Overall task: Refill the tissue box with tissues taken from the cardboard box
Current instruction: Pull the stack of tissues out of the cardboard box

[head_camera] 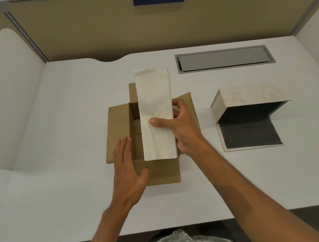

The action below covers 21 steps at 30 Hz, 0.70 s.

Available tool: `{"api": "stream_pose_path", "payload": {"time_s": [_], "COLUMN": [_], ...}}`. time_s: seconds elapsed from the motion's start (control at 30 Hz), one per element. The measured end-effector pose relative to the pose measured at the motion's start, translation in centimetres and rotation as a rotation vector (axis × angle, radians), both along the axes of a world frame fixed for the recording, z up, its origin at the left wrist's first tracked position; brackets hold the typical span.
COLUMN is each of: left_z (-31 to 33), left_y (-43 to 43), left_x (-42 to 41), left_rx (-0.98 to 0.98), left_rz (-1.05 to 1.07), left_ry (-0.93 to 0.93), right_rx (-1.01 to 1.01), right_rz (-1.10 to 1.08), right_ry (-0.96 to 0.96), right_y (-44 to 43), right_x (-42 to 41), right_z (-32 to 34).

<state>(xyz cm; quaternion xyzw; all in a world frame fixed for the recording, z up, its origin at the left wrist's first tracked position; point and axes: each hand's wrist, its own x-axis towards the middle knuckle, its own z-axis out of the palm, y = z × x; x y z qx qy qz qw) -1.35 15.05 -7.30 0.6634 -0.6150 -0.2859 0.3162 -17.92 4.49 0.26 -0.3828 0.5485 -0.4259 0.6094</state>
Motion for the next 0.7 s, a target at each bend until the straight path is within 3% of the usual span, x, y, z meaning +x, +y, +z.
{"api": "stream_pose_path", "payload": {"time_s": [0.13, 0.23, 0.4, 0.6, 0.7], "left_z": [3.2, 5.7, 8.3, 8.7, 7.9], "left_y": [-0.2, -0.8, -1.2, -1.1, -1.2], "left_x": [-2.6, -5.2, -10.0, -16.6, -19.6], "left_rx": [-0.056, -0.085, -0.166, -0.594, -0.683], "left_rz": [0.081, 0.106, 0.060, 0.047, 0.010], "left_ry": [0.236, 0.306, 0.338, -0.022, -0.185], "right_rx": [-0.039, -0.106, -0.282, -0.391, -0.500], "right_rz": [0.037, 0.088, 0.188, 0.343, 0.423], "right_ry": [0.003, 0.048, 0.389, 0.765, 1.052], "right_y": [0.7, 1.2, 2.7, 4.2, 4.8], "right_x": [-2.8, -5.7, -11.7, -19.6, -23.3], "right_z": [2.0, 3.4, 5.4, 4.5, 2.0]}}
